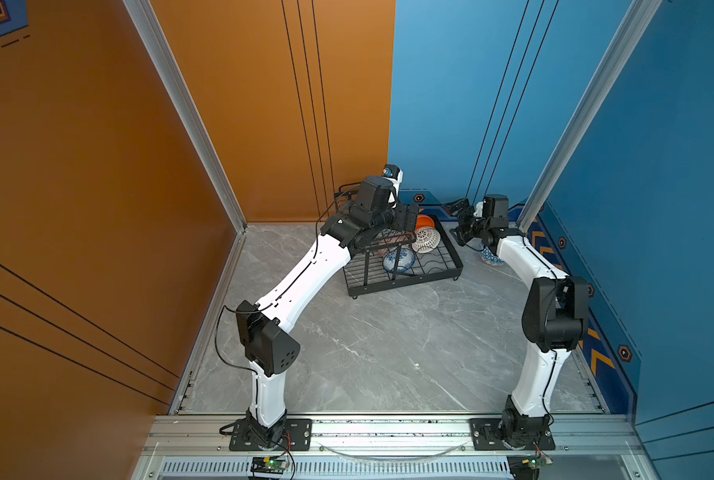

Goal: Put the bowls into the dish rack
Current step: 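Open right gripper and move it over the blue triangle bowl on the table, then lower right gripper onto the blue triangle bowl rim and close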

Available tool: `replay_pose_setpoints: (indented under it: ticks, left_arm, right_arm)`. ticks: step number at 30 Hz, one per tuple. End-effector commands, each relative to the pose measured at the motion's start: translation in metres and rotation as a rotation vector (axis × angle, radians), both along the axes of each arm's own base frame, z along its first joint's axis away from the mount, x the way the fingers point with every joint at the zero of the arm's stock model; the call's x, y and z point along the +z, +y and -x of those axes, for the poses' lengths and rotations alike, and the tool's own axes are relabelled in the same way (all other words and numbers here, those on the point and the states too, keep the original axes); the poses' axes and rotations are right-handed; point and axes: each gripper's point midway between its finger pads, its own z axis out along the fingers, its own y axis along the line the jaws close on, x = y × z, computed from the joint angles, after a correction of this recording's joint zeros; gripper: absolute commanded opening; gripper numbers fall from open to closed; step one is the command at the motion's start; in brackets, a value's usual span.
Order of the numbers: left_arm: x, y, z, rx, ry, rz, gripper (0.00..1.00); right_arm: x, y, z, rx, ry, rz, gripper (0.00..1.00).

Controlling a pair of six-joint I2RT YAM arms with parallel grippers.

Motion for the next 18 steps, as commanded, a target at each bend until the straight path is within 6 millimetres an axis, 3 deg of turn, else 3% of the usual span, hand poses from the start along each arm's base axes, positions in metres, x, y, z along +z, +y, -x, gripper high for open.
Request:
replay_pose_setpoints:
  ticks: [1,5,9,10,14,18]
  left_arm:
    - [0.018,-0.007,0.0,-0.033,-0.087,-0.051,0.98]
    - [0.014,-0.023,-0.003,-0.092,-0.099,-0.044,0.98]
    - [0.01,-0.043,0.001,-0.164,-0.114,-0.051,0.98]
    - [0.008,-0.048,0.003,-0.189,-0.119,-0.057,0.98]
    - [-0.004,-0.06,0.01,-0.235,-0.136,-0.119,0.98]
    - [-0.012,-0.063,0.015,-0.254,-0.146,-0.163,0.98]
  right_arm:
    - [0.004,-0.042,0.017,-0.034,0.071,0.161,1.0]
    - [-0.009,-0.083,0.021,-0.082,0.157,0.217,1.0]
    - [-0.031,-0.11,0.03,-0.08,0.264,0.308,1.0]
    - [-0.033,-0.116,0.033,-0.078,0.282,0.333,1.0]
    - [-0.08,-0.137,0.041,-0.064,0.418,0.366,1.0]
    - [-0.098,-0.142,0.043,-0.034,0.457,0.408,1.0]
